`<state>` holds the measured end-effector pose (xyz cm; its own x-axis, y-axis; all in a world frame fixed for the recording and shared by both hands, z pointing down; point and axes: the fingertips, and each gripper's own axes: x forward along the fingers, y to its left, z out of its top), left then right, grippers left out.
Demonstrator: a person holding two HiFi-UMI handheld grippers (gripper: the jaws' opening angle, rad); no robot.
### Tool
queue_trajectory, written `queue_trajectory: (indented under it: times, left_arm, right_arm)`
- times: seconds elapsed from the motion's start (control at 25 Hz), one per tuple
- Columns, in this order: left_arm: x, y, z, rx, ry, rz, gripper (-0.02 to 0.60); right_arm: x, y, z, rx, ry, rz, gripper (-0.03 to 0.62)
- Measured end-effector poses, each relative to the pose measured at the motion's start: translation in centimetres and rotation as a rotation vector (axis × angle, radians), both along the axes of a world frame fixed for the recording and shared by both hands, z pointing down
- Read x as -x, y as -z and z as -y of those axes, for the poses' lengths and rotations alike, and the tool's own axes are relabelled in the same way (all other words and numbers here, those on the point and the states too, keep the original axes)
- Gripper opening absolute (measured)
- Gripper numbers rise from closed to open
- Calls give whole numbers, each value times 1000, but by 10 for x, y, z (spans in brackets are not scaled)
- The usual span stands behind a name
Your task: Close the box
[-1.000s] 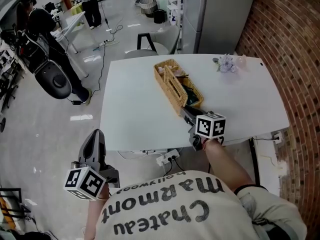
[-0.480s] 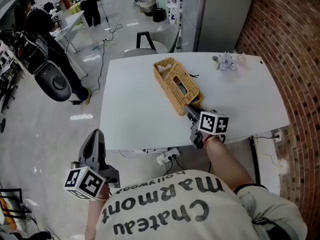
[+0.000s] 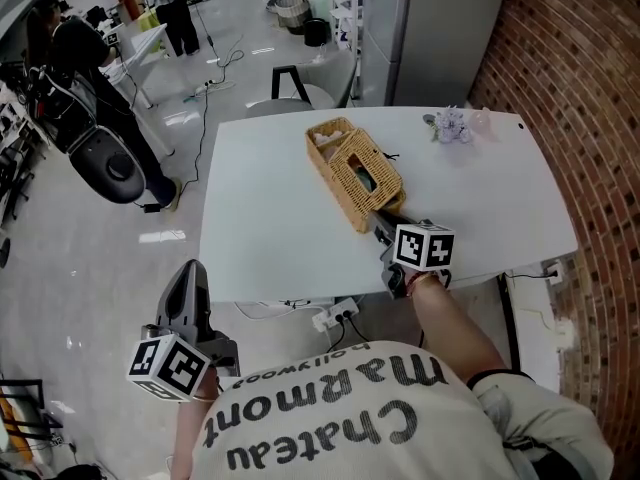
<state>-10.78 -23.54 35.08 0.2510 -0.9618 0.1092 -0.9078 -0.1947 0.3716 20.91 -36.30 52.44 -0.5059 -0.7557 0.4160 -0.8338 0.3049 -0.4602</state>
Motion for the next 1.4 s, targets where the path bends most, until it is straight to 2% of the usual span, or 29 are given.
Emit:
queue_trajectory:
  times: [0.24, 0.76, 0.96, 1.4]
  left_arm:
    - [2, 0, -1, -2, 5, -4, 2]
    - [-2, 2, -3, -2, 0, -8, 2]
    - [-6, 4, -1, -1, 1, -6, 2]
    - [-12, 2, 2, 3, -13, -5, 2]
  right_arm:
    - [-1, 4, -2, -17, 0, -46, 57]
    - [-21, 17, -2, -38, -71, 18, 29]
    - [-35, 29, 7, -78, -106, 60, 21]
    - [-44, 17, 5, -42, -120, 68, 18]
